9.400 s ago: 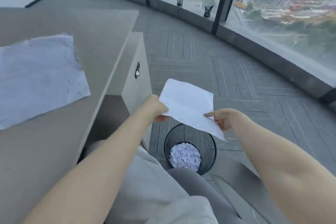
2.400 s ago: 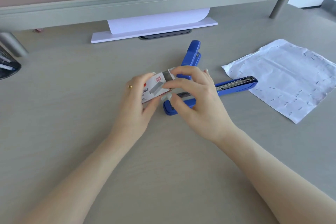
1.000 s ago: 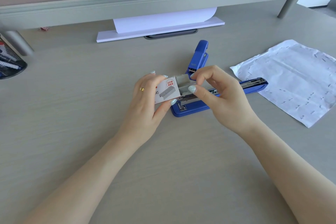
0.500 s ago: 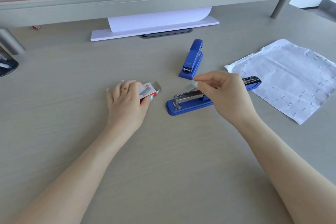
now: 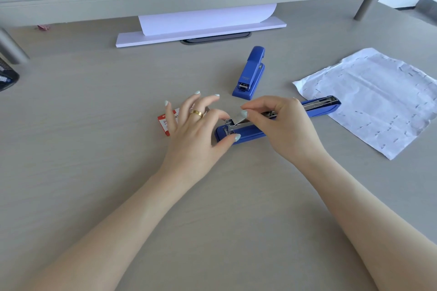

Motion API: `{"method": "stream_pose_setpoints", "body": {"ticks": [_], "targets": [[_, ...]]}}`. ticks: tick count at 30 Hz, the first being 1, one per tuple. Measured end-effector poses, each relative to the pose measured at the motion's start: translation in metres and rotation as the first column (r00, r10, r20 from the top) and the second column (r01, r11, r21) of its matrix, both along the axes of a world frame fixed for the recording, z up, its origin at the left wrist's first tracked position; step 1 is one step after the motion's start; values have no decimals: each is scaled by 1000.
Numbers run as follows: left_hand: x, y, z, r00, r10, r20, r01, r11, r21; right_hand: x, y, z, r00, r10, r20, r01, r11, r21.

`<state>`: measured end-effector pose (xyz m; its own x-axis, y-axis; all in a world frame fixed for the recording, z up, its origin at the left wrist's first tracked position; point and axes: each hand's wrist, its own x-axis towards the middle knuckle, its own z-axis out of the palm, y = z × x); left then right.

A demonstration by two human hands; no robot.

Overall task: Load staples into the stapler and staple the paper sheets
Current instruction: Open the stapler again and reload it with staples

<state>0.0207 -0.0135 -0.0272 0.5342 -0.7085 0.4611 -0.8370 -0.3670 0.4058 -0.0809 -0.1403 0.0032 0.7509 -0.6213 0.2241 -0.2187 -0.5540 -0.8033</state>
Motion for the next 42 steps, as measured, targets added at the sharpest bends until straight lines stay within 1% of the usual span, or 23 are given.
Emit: {"method": "stream_pose_setpoints", "body": {"ticks": [2,6,13,19,23,24,28,33,37,40,42], "targets": [[-1,-2,0,999,14,-36,-14,1000,-18,0,-1,-1,1000,3,6,-3,1000,6],[0,-2,0,994,32,-100,-35,999,-28,-1,-5,2,999,-17,52,12,995,97],[0,-2,0,992,21,-122,-26,999,-39,1,-4,-1,1000,8,-3,-7,1000,22],[0,-3,0,992,15,-125,-20,999,-44,1,-6,-3,1000,23,-20,-23,1000,11],[0,-2,0,993,18,-120,-23,999,-40,0,-9,1,999,12,43,-18,990,139],[0,-2,0,993,16,-119,-21,999,-40,0,-10,2,999,13,46,-20,989,149],[1,-3,1,995,-19,-94,14,998,-57,1,-8,-3,1000,22,4,-23,997,70],[2,-2,1,989,-57,-133,51,998,-47,3,-5,-6,1000,22,-18,-22,999,-29],[2,-1,1,987,-56,-150,51,998,-35,6,-1,-9,999,7,-48,-16,983,-185],[1,-1,2,986,-57,-159,53,998,-26,8,0,-11,999,3,-43,-11,982,-188],[1,0,3,987,-59,-153,57,998,-22,7,-1,-11,1000,-6,8,7,987,-158]]}}
